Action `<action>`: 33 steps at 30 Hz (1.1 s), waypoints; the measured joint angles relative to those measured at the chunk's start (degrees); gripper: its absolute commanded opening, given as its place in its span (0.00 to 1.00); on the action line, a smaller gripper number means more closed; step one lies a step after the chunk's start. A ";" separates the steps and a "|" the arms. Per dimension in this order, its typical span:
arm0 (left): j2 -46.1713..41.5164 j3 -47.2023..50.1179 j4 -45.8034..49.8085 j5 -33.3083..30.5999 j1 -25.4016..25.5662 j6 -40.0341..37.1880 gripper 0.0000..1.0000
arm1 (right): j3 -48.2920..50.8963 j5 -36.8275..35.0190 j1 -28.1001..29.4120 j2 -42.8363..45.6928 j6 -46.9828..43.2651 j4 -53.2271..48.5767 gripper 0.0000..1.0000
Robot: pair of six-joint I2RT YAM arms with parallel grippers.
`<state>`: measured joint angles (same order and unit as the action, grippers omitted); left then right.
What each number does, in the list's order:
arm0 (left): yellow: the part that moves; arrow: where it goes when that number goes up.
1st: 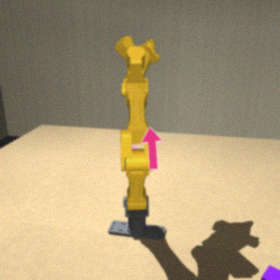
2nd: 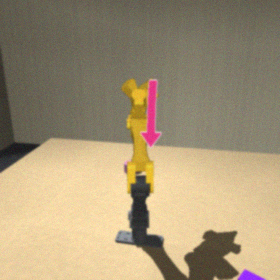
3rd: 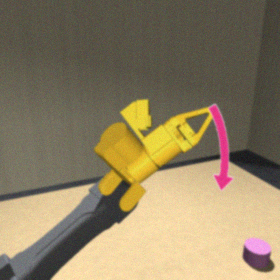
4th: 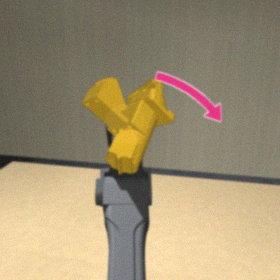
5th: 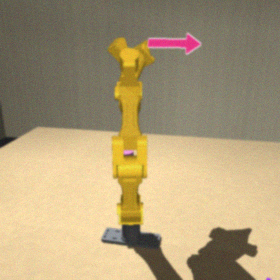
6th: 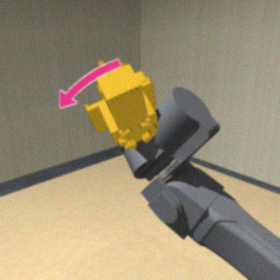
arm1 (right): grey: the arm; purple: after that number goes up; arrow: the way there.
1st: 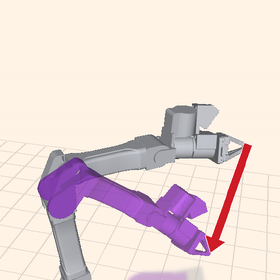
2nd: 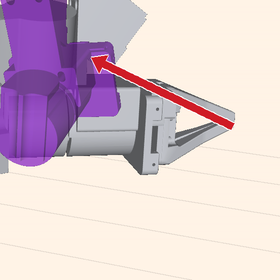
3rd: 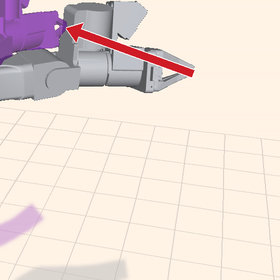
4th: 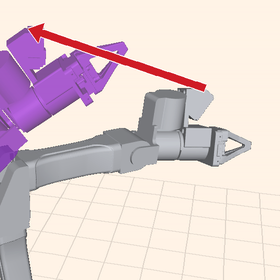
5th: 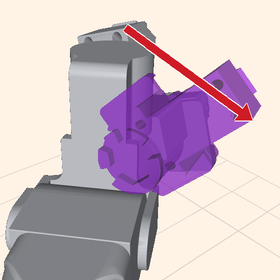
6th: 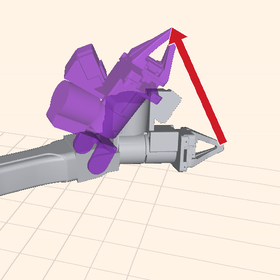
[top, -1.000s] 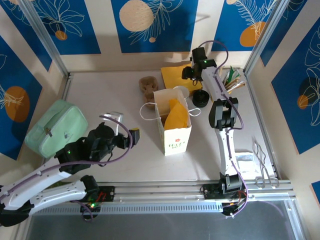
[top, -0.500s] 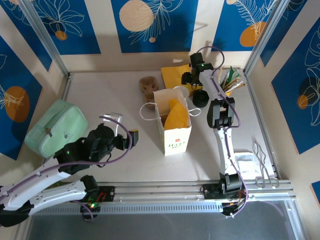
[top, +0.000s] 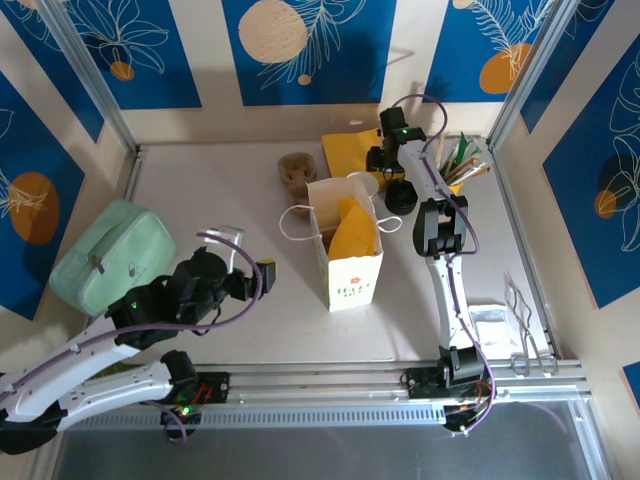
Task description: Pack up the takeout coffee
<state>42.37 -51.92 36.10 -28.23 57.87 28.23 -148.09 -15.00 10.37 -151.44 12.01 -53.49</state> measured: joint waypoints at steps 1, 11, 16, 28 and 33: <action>0.00 0.00 0.00 0.00 0.00 0.00 0.99 | 0.00 0.02 0.00 0.00 0.07 -0.04 0.44; -0.02 0.00 0.00 -0.39 0.00 0.00 1.00 | -0.11 1.40 0.00 0.00 1.20 -0.20 0.31; -0.26 0.00 0.02 -0.39 0.00 0.00 1.00 | -0.72 3.78 0.00 0.00 2.45 -0.59 0.26; -0.52 0.00 0.04 -0.42 0.00 0.02 1.00 | -1.68 9.60 -1.31 0.17 6.51 -0.81 0.13; -1.07 0.00 0.04 -0.44 0.00 0.02 1.00 | -2.38 10.56 -1.79 1.64 7.45 -1.75 0.09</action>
<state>41.30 -51.92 36.14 -28.67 57.87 28.25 -150.47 -4.45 8.58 -149.80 19.46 -55.24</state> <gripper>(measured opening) 0.996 0.103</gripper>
